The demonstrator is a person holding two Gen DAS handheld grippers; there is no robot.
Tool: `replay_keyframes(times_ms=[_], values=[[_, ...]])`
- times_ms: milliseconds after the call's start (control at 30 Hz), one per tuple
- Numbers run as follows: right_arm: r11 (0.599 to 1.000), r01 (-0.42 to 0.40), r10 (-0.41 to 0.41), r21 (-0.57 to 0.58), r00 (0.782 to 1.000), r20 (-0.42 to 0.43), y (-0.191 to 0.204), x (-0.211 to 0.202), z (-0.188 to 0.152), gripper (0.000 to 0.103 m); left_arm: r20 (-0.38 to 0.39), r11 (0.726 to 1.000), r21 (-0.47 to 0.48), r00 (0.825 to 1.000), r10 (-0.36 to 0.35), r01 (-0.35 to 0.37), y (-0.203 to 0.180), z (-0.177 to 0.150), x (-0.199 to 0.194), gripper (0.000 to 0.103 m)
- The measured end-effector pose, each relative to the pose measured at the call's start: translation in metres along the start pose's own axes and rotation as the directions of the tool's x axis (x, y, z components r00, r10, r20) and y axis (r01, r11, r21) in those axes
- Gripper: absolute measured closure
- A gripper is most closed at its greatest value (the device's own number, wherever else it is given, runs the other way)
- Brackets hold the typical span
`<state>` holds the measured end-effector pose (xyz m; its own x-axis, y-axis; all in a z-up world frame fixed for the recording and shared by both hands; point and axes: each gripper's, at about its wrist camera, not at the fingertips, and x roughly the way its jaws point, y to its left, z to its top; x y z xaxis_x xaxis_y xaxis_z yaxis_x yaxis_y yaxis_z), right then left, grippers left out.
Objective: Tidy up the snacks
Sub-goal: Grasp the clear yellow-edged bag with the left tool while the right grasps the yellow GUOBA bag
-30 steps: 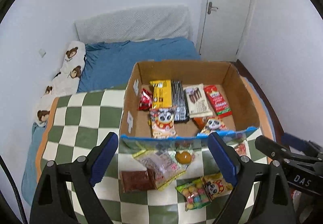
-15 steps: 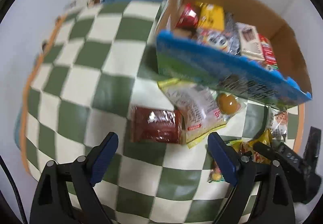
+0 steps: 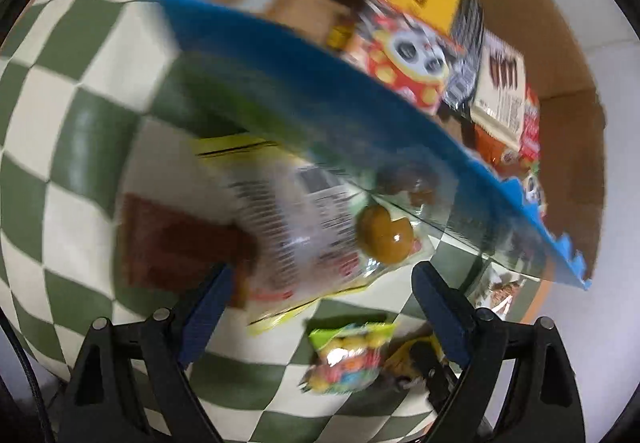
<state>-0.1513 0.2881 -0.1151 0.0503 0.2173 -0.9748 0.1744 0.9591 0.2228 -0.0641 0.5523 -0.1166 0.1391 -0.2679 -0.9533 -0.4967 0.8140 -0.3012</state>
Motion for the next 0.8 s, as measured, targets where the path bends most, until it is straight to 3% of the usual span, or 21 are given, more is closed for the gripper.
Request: replay_keyframes(times_ms=[100, 167, 233, 300, 567, 700, 800], values=[[0.999, 0.018, -0.018, -0.026, 1.0, -0.004, 0.005, 0.0, -0.001, 0.039, -0.001, 0.995, 0.05, 0.996, 0.09, -0.09, -0.015, 0.005, 0.021, 0.012], [0.999, 0.025, -0.025, -0.043, 1.0, -0.009, 0.009, 0.001, -0.001, 0.039, 0.033, 0.986, 0.09, 0.99, 0.139, -0.141, -0.019, 0.004, 0.027, 0.021], [0.998, 0.029, -0.03, -0.063, 0.999, -0.017, 0.013, 0.001, 0.0, 0.039, 0.053, 0.981, 0.112, 0.986, 0.156, -0.161, -0.017, -0.001, 0.03, 0.04], [0.996, 0.034, -0.037, -0.087, 0.999, -0.026, 0.018, 0.0, -0.001, 0.04, 0.044, 0.978, 0.139, 0.988, 0.15, -0.155, -0.01, -0.009, 0.033, 0.043], [0.974, 0.047, -0.068, -0.22, 0.994, -0.088, 0.02, 0.005, -0.029, 0.041, 0.041, 0.94, 0.286, 0.982, 0.183, -0.187, 0.016, -0.068, 0.028, 0.045], [0.959, 0.043, -0.084, -0.282, 0.987, -0.136, 0.016, 0.011, -0.049, 0.041, -0.032, 0.934, 0.326, 0.985, 0.167, -0.148, 0.031, -0.107, 0.029, 0.045], [0.949, 0.05, -0.106, -0.312, 0.981, -0.164, 0.015, 0.016, -0.064, 0.04, -0.066, 0.937, 0.327, 0.986, 0.151, -0.122, 0.037, -0.117, 0.038, 0.043]])
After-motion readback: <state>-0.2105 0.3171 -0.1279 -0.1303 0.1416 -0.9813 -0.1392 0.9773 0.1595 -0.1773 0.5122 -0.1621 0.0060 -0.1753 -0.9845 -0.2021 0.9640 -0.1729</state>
